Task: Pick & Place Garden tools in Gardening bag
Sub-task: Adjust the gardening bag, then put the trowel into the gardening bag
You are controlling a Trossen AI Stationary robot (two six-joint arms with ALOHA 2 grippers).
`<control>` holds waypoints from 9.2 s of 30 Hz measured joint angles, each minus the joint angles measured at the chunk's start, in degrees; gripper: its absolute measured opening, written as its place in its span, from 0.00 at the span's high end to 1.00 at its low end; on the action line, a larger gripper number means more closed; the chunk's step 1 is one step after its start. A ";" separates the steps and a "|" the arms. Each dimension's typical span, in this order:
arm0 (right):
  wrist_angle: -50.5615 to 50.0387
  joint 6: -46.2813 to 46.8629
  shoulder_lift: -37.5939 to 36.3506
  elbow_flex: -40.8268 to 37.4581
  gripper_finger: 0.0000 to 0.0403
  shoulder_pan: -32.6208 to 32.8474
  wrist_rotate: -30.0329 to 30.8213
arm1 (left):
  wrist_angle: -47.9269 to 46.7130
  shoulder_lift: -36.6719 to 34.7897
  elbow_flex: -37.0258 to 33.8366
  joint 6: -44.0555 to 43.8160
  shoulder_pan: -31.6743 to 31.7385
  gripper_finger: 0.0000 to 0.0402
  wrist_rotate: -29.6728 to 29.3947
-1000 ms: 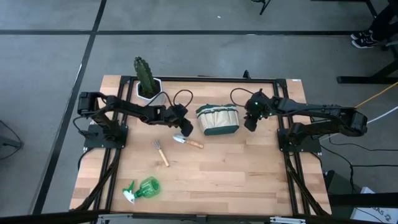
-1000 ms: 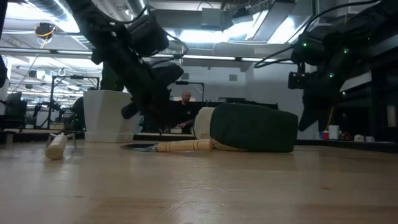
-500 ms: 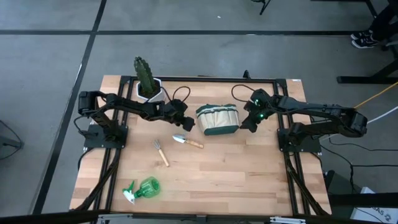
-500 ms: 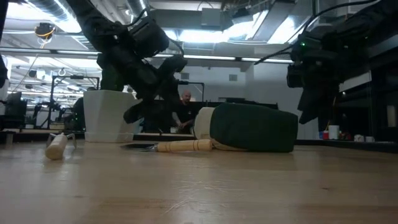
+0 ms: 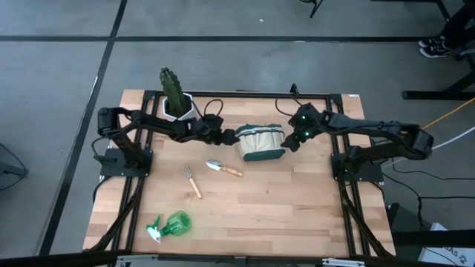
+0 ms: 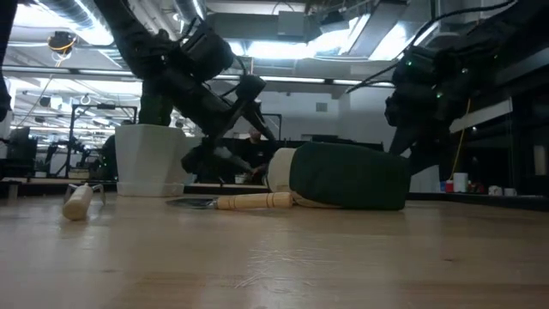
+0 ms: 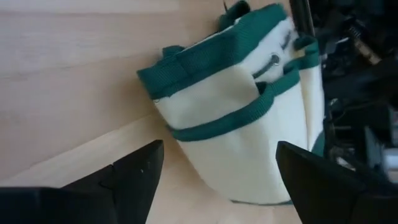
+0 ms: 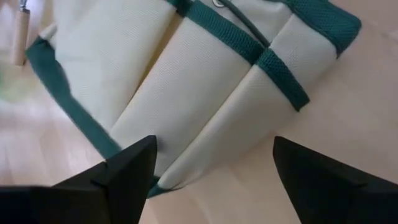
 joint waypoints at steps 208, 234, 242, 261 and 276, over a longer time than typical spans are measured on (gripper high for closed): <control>-0.44 -44.87 5.62 13.07 0.52 20.63 25.28 | -15.27 -16.26 0.04 46.84 -26.43 0.58 -24.13; -0.36 -45.46 -4.24 13.03 0.50 19.87 1.17 | -29.94 -3.41 9.39 59.73 -22.54 0.60 -15.37; -2.49 -45.46 -5.03 13.03 0.50 19.87 -2.43 | -29.87 2.11 12.37 61.00 -21.09 0.60 -10.95; -1.05 -46.42 -4.72 13.03 0.50 20.04 -4.84 | -26.20 10.99 12.48 57.63 -24.92 0.75 -19.17; -1.32 -42.22 -4.67 13.03 0.50 20.04 -4.84 | -23.96 7.03 14.71 50.77 -27.89 0.86 -25.82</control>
